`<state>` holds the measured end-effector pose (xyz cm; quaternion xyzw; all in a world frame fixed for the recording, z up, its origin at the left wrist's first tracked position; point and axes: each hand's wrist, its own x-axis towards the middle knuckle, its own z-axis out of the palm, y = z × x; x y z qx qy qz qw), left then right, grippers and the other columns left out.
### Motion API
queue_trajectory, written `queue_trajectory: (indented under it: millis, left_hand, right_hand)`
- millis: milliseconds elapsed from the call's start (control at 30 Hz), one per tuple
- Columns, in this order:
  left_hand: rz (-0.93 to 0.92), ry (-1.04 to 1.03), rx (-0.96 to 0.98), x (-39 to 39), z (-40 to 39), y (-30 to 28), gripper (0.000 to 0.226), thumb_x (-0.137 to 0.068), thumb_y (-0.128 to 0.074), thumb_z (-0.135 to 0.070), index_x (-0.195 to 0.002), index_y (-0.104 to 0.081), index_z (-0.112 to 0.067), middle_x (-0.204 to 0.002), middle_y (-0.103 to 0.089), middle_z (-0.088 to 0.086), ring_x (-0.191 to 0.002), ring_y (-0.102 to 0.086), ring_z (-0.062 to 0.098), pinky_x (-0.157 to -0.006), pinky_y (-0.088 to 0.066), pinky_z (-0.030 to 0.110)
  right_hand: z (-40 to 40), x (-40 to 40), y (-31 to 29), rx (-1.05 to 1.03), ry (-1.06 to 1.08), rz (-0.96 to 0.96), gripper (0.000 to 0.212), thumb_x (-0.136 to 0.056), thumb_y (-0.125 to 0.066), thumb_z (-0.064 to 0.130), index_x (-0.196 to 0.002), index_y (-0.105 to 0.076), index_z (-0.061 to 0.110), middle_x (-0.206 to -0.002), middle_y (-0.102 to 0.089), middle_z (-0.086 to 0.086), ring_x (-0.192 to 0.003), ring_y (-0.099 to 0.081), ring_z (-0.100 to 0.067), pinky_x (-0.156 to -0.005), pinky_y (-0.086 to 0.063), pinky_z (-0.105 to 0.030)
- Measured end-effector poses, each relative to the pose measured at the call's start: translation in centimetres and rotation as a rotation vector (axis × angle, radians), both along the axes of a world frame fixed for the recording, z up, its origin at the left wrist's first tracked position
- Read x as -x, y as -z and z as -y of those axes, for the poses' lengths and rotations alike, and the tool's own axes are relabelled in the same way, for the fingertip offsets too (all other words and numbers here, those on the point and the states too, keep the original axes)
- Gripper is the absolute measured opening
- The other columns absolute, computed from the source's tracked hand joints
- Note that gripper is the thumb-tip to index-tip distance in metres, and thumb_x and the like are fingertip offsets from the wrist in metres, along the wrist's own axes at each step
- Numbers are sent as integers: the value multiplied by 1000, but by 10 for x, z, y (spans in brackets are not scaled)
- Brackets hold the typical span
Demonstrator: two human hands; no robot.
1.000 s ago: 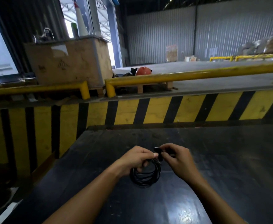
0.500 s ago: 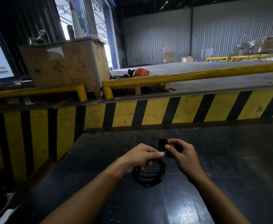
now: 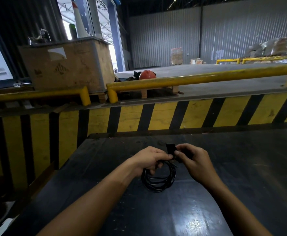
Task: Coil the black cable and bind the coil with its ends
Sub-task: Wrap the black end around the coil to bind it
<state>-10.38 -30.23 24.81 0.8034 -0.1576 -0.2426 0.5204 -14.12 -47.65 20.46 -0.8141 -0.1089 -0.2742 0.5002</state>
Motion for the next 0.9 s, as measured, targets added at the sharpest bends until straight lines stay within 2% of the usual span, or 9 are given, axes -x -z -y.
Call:
queue_trajectory:
  millis: [100,200,333,433,500,600,733,800,900]
  left_hand:
    - [0,18,37,1,3,-2,15,-84,-67,-27,-71,-71,-21,-52,-45,-2,-38,-40,3,-39,-29,18]
    - [16,38,57,1,5,-7,23,-84,-67,-25,-61,-70,-23,-49,-43,-3,-38,-38,4,-37,-29,17]
    - [-66,26,162,-3,-4,-15,20,-84,-66,-26,-66,-69,-17,-50,-41,-2,-34,-30,5,-35,-25,17]
    - [-165,25,228,-7,-7,-16,42,-89,-57,-26,-49,-66,-16,-39,-40,-6,-28,-24,4,-38,-19,18]
    - [-199,36,238,-7,-7,-15,51,-92,-53,-25,-43,-64,-15,-33,-39,-6,-26,-23,4,-38,-18,18]
    - [-187,22,266,-8,-6,-11,34,-88,-59,-25,-56,-67,-16,-41,-41,-5,-28,-25,3,-36,-21,17]
    - [-95,13,253,-2,-1,-8,20,-86,-64,-25,-72,-64,-11,-47,-40,-2,-33,-29,6,-34,-26,17]
    - [-13,-7,243,3,2,-6,21,-87,-64,-26,-74,-66,-9,-48,-37,-1,-36,-31,7,-34,-27,17]
    - [129,-37,277,7,5,1,28,-86,-65,-27,-86,-70,1,-47,-36,-1,-38,-30,9,-35,-27,19]
  right_hand:
    - [8,1,-6,6,-78,-25,11,-86,-63,9,-87,-67,19,-74,-70,0,-67,-65,-13,-65,-55,-37]
    - [14,3,-15,160,-51,32,10,-87,-61,7,-93,-66,13,-81,-68,-2,-72,-64,-14,-65,-53,-30]
    - [35,-1,-29,400,120,82,16,-85,-60,4,-99,-65,11,-94,-66,-4,-84,-60,-14,-68,-42,-12]
    - [33,0,-29,428,81,39,18,-88,-56,6,-103,-64,12,-96,-60,0,-86,-57,-11,-70,-43,-13]
    - [28,1,-27,355,59,32,16,-90,-52,7,-98,-65,13,-91,-55,2,-83,-55,-12,-71,-48,-22]
    - [28,2,-29,149,43,32,16,-91,-52,11,-80,-59,19,-88,-57,1,-82,-57,-13,-69,-48,-28]
    - [23,6,-39,-83,-107,-29,14,-93,-51,12,-83,-56,19,-94,-67,-4,-80,-72,-15,-69,-58,-31]
    - [23,8,-45,-79,-59,3,10,-91,-54,13,-83,-57,18,-81,-69,-4,-70,-72,-12,-63,-58,-28]
    - [26,7,-54,90,49,42,9,-87,-62,12,-84,-58,20,-76,-66,8,-66,-68,2,-59,-53,-12]
